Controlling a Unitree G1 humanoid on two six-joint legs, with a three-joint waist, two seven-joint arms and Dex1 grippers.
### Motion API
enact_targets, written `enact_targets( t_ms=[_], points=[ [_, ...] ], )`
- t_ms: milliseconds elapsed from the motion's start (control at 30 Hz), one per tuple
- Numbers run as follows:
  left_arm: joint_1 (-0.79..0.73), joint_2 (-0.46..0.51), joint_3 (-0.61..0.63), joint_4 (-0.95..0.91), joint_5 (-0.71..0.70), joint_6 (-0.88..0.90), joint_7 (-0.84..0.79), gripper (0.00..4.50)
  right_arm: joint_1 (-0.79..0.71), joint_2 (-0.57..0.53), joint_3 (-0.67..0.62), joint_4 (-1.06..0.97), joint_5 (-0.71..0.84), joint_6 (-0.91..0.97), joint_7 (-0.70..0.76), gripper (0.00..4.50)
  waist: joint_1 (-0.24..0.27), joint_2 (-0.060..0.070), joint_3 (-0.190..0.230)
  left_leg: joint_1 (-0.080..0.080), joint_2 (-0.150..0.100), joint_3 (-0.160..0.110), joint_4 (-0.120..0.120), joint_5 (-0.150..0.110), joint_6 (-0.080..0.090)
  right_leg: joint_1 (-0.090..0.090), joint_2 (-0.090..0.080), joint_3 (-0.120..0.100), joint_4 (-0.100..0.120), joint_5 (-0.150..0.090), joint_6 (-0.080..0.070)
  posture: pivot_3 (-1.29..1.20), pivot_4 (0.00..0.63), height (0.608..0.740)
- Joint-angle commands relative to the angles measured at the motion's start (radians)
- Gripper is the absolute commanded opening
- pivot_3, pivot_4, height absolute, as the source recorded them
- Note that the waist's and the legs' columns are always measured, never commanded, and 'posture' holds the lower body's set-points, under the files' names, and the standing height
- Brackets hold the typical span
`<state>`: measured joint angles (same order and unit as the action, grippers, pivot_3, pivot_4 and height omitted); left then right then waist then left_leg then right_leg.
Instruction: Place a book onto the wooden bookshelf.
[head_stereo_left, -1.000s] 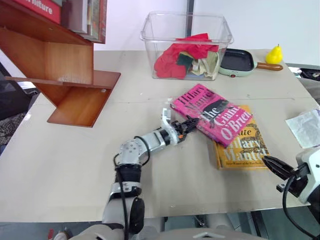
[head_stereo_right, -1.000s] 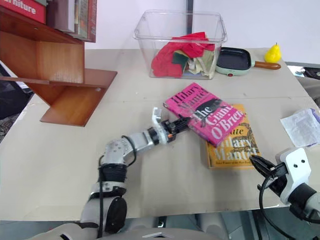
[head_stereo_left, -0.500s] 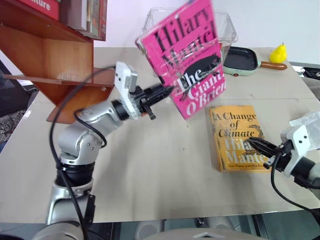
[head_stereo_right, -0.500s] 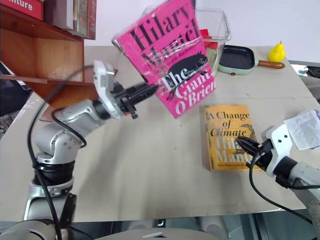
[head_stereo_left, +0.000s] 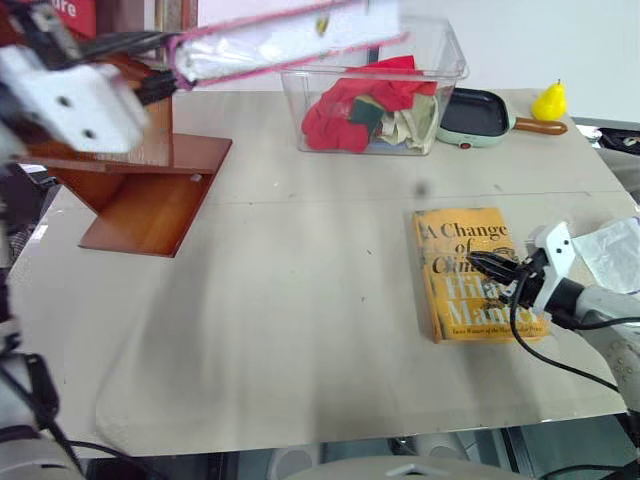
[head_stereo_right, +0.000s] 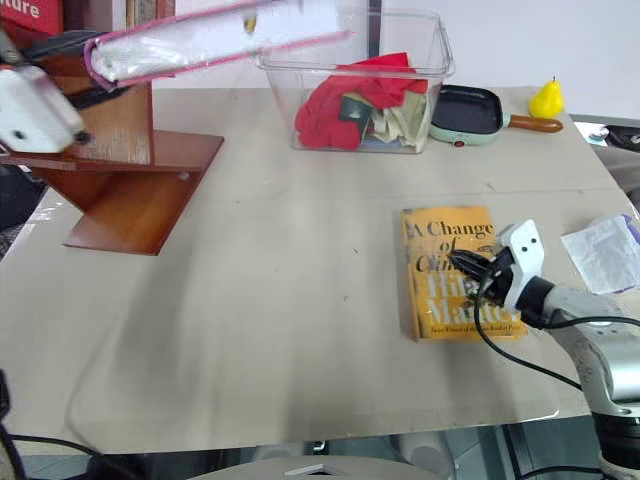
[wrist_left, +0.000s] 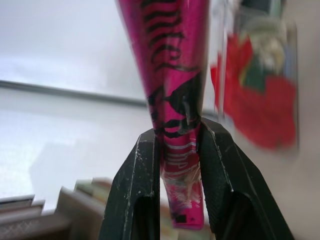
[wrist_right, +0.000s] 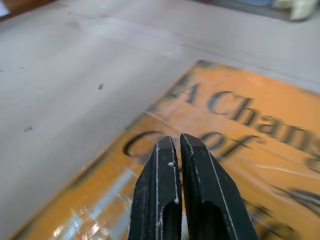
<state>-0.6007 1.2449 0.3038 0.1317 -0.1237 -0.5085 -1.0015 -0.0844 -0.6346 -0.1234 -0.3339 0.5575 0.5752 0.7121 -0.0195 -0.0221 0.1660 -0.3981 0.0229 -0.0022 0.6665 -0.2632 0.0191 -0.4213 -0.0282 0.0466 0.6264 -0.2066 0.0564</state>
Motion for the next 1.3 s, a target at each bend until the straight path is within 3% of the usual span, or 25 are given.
enact_targets(
  t_ms=[33,200,400,633,833,933,1000,1167,1300],
  points=[
    [0.122,0.078,0.134,0.036,-0.058,-0.002,-0.119,0.54,-0.045,-0.008,0.038,0.018,-0.016,-0.026,0.054,0.0,0.002,0.002,0.002,0.0,0.0,0.001,-0.001,0.0,0.0,-0.001,0.0,0.0,0.0,0.0,0.0,0.0,0.15,0.74],
    [0.242,0.111,0.229,0.036,-0.054,0.034,-0.158,0.54,-0.111,0.005,0.058,0.075,-0.033,-0.035,0.072,0.0,0.017,-0.002,0.007,-0.002,0.002,0.0,0.001,0.0,0.0,-0.001,-0.002,-0.002,0.0,-0.002,-0.004,0.0,0.15,0.74],
    [0.266,0.22,0.272,0.181,0.096,-0.004,-0.124,0.54,-0.153,0.014,0.071,0.069,-0.025,-0.013,0.091,0.0,0.006,-0.004,0.008,-0.002,0.0,0.0,0.002,0.0,0.0,-0.001,-0.002,-0.002,0.001,-0.002,-0.003,0.0,0.15,0.74],
    [0.262,0.336,0.259,0.316,0.172,-0.019,-0.094,0.54,-0.163,0.031,0.011,0.054,0.048,-0.053,0.148,0.0,-0.001,-0.004,0.009,-0.001,0.001,0.001,0.0,0.0,0.0,-0.001,0.0,-0.002,0.002,0.0,0.0,0.0,0.15,0.74],
    [0.199,0.317,0.23,0.272,0.016,-0.065,-0.11,0.54,-0.178,0.042,0.012,0.054,0.045,-0.085,0.155,0.0,-0.015,-0.004,0.009,0.0,0.002,0.002,0.001,0.0,0.0,-0.002,0.001,-0.001,0.006,0.0,0.0,0.0,0.15,0.74],
    [0.244,0.329,0.287,0.284,0.053,-0.022,-0.181,0.54,-0.188,0.045,0.021,0.069,0.035,-0.09,0.156,0.0,-0.014,-0.004,0.009,0.0,0.002,0.002,0.002,0.0,0.0,-0.002,0.001,-0.001,0.007,0.0,-0.001,0.0,0.15,0.74],
    [0.325,0.324,0.391,0.268,0.155,0.065,-0.294,0.54,-0.21,0.053,0.029,0.088,0.03,-0.095,0.162,0.0,-0.018,-0.004,0.009,0.0,0.002,0.003,0.002,0.0,0.0,-0.002,0.001,0.0,0.007,0.0,-0.001,0.0,0.15,0.74],
    [0.443,0.247,0.644,0.06,0.32,0.338,-0.457,0.54,-0.288,0.076,0.065,0.112,0.028,-0.099,0.182,0.0,-0.023,-0.005,0.009,0.0,0.002,0.007,0.002,0.0,0.0,-0.004,0.001,0.003,0.008,-0.001,-0.001,0.0,0.15,0.74],
    [0.485,0.221,0.689,0.012,0.367,0.379,-0.461,0.54,-0.325,0.081,0.065,0.101,0.039,-0.111,0.209,0.0,-0.022,-0.005,0.009,0.0,0.002,0.01,0.002,0.0,0.0,-0.006,0.002,0.007,0.009,-0.001,-0.001,0.0,0.15,0.74]
  ],
)
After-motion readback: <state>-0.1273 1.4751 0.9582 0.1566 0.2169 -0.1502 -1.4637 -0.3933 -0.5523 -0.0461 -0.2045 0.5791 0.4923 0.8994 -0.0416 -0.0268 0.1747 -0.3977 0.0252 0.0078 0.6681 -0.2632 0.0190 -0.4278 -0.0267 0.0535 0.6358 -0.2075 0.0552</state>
